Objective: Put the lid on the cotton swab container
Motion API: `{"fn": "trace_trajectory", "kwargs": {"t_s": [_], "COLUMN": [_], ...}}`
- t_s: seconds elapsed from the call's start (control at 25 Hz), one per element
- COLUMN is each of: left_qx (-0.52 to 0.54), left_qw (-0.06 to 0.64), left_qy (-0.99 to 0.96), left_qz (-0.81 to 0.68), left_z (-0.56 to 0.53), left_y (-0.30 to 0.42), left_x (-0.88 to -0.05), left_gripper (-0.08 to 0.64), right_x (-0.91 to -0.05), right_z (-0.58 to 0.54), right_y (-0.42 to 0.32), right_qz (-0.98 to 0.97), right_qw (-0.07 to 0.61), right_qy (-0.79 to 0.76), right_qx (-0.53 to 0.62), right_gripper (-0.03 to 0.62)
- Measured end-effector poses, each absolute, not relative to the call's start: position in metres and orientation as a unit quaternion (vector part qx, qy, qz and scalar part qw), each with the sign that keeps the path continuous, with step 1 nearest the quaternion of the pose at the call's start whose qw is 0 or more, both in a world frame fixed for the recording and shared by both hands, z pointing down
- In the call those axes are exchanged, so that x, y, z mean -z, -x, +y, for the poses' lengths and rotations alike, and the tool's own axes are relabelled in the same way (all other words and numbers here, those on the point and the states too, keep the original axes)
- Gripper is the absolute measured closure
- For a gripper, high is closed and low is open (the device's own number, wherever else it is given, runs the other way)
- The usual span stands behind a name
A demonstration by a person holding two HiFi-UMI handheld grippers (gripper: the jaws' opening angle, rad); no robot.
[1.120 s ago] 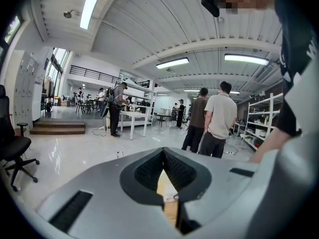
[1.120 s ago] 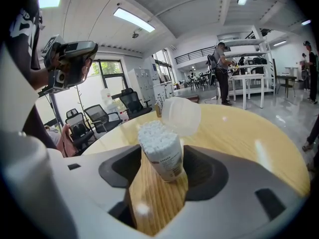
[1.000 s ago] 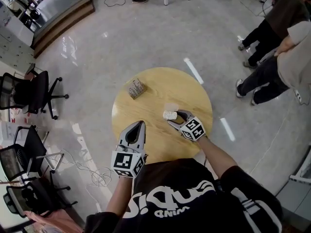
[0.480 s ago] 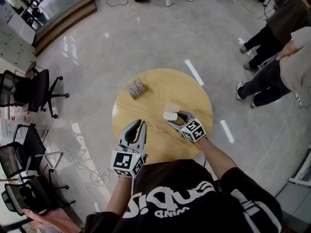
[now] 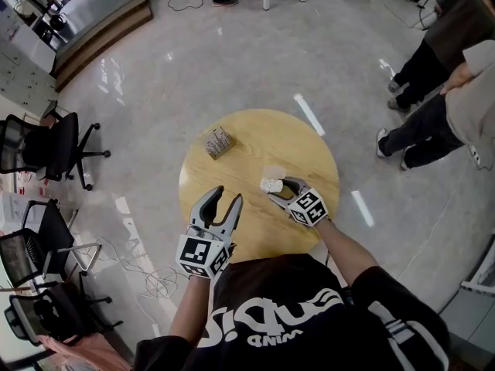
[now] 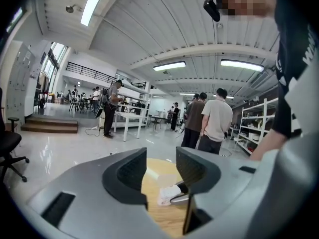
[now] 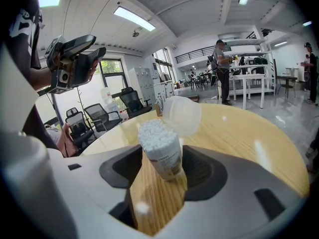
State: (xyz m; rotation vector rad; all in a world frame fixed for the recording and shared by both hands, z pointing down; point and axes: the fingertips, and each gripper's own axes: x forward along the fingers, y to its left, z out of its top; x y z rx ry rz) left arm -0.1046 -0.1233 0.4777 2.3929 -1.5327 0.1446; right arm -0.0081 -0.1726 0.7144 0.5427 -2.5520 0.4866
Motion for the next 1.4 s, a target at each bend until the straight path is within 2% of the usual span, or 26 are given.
{"fn": "trace_trajectory", "kwargs": {"t_s": [0.72,1.4], "left_qx": [-0.109,-0.162], "left_qw": [0.154,0.223], "left_qy": [-0.874,-0.897], "left_qz": [-0.449,-0.346], "left_z": [-0.175,-0.216], "left_y": [0.064,0.026], "left_x": [-0.554,-0.641], "left_gripper": [0.368,0.359], "right_x": [-0.72,-0.725], "right_z": [-0.173,-0.168], "right_y": [0.007,0.008], "right_qz": [-0.932,-0.928], "right_qw": [0.245,0.261], "right_qy": [-0.203,-0.205], "right_qx": [-0.172,-0.171], "right_gripper": [0.351,0.359]}}
